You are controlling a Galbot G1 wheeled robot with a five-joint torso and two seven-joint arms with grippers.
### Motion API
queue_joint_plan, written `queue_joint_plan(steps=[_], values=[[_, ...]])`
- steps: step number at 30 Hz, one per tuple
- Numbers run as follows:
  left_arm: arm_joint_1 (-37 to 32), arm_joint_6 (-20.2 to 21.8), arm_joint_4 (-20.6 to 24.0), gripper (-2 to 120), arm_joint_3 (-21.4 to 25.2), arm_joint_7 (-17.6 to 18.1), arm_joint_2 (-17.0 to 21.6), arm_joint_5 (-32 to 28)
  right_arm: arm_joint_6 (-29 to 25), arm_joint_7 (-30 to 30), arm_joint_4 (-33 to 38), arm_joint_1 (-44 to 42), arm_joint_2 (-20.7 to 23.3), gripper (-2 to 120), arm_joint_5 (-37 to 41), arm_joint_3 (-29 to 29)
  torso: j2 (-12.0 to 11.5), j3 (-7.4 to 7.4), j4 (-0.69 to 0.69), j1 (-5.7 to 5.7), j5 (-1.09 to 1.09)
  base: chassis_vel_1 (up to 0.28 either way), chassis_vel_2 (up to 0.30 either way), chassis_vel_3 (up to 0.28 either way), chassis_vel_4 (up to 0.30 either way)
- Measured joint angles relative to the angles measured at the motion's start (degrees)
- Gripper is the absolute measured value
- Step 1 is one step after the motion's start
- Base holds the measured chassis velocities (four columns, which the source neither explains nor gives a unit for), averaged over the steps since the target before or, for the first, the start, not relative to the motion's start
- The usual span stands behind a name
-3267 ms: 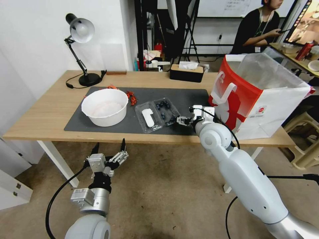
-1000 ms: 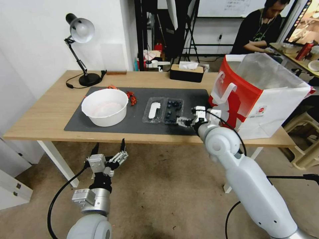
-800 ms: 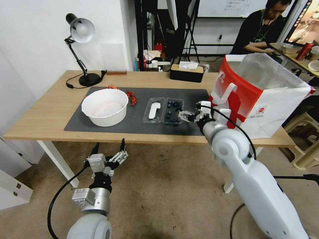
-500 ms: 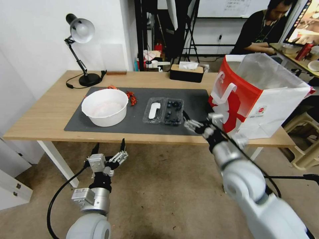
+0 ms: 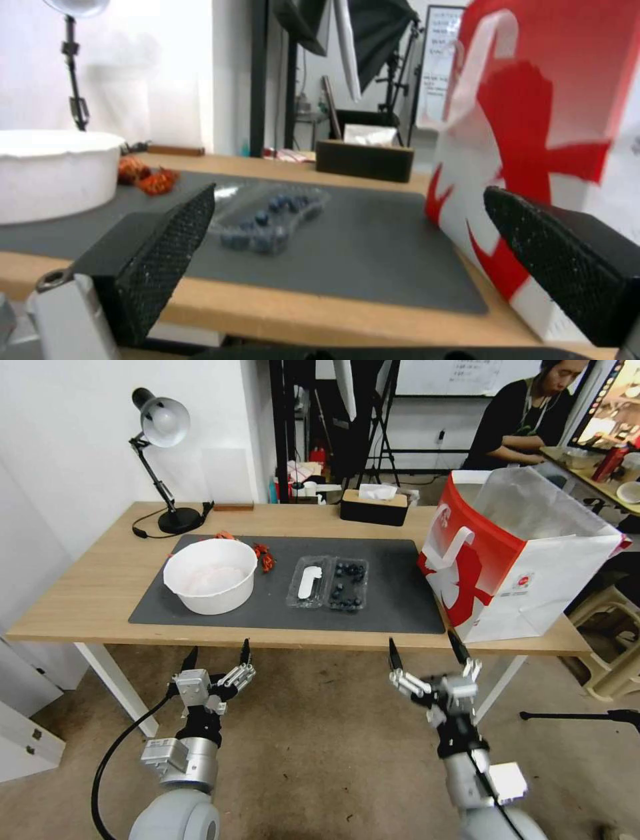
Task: Close the takeout container lid, then place the container into the takeout bag.
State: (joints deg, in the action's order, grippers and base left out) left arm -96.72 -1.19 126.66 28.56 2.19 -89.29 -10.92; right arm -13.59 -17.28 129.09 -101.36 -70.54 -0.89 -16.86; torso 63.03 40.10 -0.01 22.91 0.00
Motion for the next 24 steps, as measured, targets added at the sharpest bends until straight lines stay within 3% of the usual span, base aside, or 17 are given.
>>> queue_joint_plan(steps=[9,13,16,17,21,22,24], values=[[0.2,-0.41,-0.65,100,-0.28,0.04,0.81,0.0,-0.34,-0.62,-1.72,0.65,-0.11,100,0.4,-0.68,0.0,0.01,0.01,0.02,0.0,0.0,0.0,0.0,0.0],[1.21,-2.0,-1.87,100,-1.24,0.44,3.05,-1.34,0.14,-0.62,-2.33,1.57,-0.01,100,1.27,-1.08,0.0,0.01,0.01,0.02,0.01,0.0,0.0,0.0,0.0],[4.06,-5.37,-3.59,100,-3.74,1.45,8.64,-9.69,0.67,-0.58,-3.48,3.12,0.5,100,2.57,-1.08,0.0,0.01,0.02,0.02,0.01,0.0,0.0,0.0,0.0],[4.06,-5.37,-3.59,100,-3.74,1.45,8.64,-9.69,0.67,-0.58,-3.48,3.12,0.5,100,2.57,-1.08,0.0,0.01,0.02,0.02,0.01,0.0,0.0,0.0,0.0],[10.27,-5.59,-4.1,100,-8.39,1.93,15.96,-26.91,0.84,-0.5,-4.47,3.51,0.44,100,3.51,-1.55,-0.01,0.01,-0.01,0.02,0.01,0.0,0.0,0.0,0.0],[10.27,-5.59,-4.1,100,-8.39,1.93,15.96,-26.91,0.84,-0.5,-4.47,3.51,0.44,100,3.51,-1.55,-0.01,0.01,-0.01,0.02,0.01,0.0,0.0,0.0,0.0],[13.07,-4.05,-4.1,100,-10.81,2.54,19.08,-36.9,0.84,-0.49,-5.0,3.58,0.24,100,3.68,-1.77,0.0,0.02,0.0,0.02,0.0,0.0,0.0,0.0,0.0]])
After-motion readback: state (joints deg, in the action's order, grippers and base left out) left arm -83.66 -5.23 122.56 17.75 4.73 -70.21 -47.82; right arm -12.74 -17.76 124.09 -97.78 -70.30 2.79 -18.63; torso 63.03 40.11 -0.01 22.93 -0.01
